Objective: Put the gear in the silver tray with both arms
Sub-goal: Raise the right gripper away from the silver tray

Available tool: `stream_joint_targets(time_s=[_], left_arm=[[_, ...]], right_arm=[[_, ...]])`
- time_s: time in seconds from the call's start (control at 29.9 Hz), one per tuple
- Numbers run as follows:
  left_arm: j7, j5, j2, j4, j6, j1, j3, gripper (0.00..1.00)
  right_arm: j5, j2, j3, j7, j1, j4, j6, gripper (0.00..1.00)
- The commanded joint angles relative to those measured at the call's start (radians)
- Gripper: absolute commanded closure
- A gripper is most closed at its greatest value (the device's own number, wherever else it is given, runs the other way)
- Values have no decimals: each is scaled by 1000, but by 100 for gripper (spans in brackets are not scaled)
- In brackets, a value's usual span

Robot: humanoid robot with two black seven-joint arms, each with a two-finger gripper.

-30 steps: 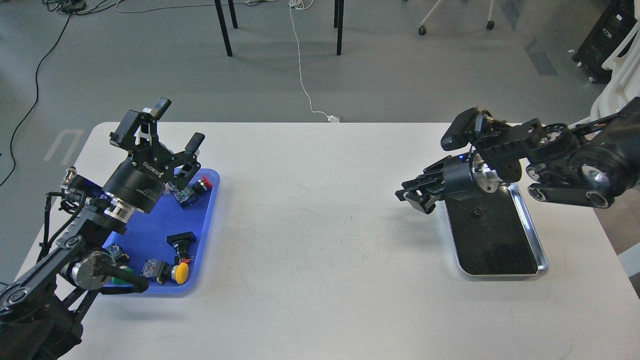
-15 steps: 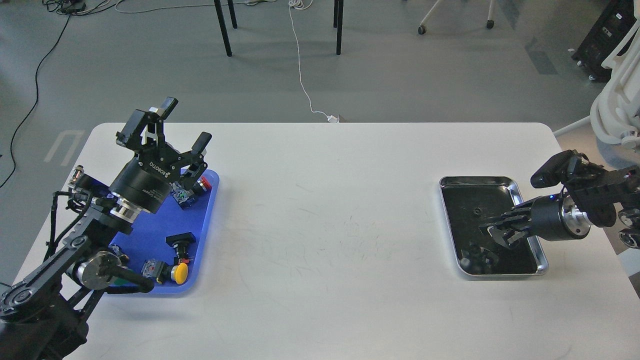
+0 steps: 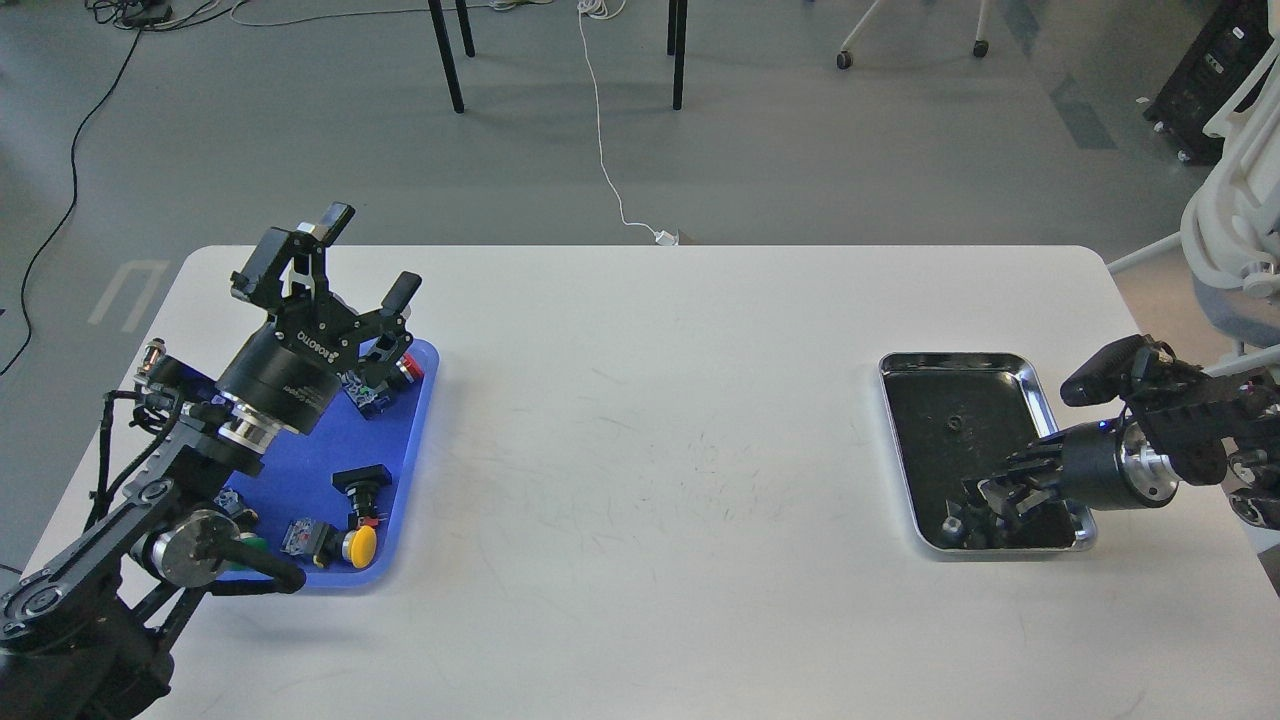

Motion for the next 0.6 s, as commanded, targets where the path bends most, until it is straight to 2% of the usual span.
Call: stream_joint_targets(time_s=[0.0,0.13,0.27,0.57], left_arm=[[0,0,1,0,1,0,-2,2],[0,0,1,0,0,0,-2,2],[0,0,1,0,0,0,0,2],[0,30,-16,0,3,0,14,2]], right_arm=[[5,-7,23,0,0,0,-1,9],[18,-31,84,0,23,8,-3,5],[46,-80,282,0,14,18,4,5],[573,-73,725,0,-240,18,8,5]])
